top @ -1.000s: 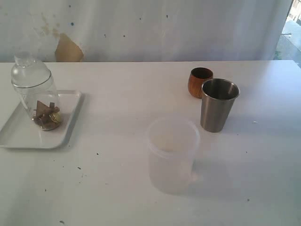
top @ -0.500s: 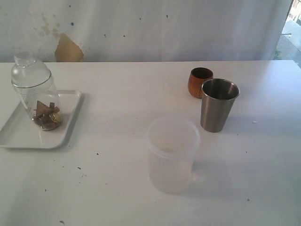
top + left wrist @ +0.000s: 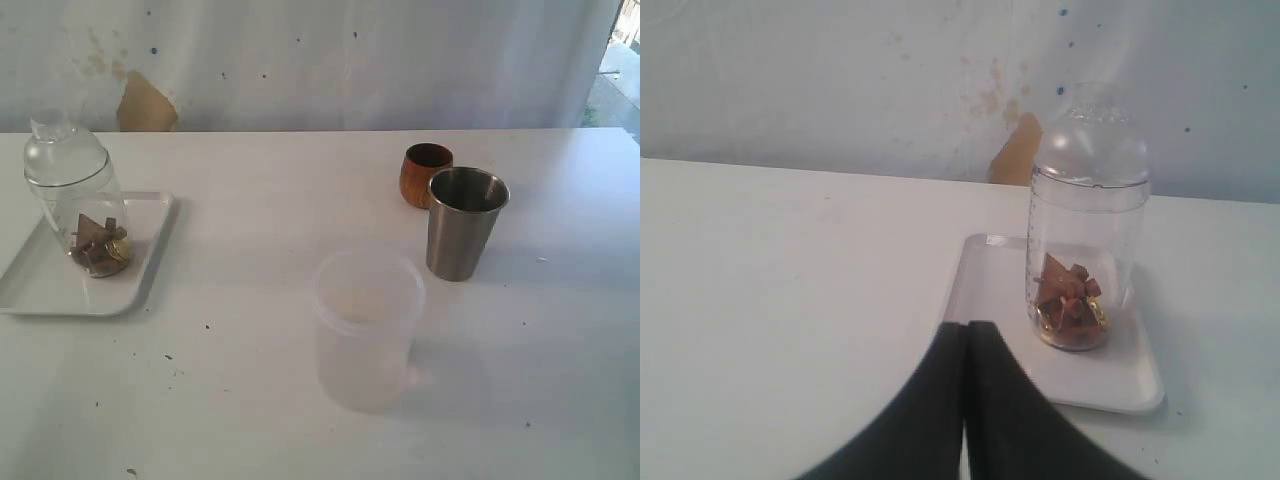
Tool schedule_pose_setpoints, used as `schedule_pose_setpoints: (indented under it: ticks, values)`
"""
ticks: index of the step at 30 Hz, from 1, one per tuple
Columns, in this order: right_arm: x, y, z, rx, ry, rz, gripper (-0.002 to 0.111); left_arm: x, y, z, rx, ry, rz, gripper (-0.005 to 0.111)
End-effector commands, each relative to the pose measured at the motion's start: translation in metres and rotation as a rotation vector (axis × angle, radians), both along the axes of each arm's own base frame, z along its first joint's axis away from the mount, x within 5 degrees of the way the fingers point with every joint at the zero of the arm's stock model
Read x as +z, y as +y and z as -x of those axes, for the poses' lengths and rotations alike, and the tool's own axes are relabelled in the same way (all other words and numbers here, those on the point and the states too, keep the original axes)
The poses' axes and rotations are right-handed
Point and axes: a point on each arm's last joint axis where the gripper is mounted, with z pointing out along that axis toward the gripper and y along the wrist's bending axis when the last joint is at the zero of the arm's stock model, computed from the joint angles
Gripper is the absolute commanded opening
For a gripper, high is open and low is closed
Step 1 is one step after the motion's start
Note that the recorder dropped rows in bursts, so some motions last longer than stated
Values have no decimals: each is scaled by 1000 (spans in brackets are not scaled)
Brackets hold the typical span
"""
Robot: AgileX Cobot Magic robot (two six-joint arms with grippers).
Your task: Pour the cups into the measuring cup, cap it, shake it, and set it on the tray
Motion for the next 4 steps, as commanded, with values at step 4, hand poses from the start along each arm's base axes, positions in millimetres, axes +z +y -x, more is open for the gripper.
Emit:
schedule_pose_setpoints:
  ticks: [4]
  values:
    - [0, 0, 0, -1, -5, 3, 0, 0, 0, 0, 1, -12, -2, 0]
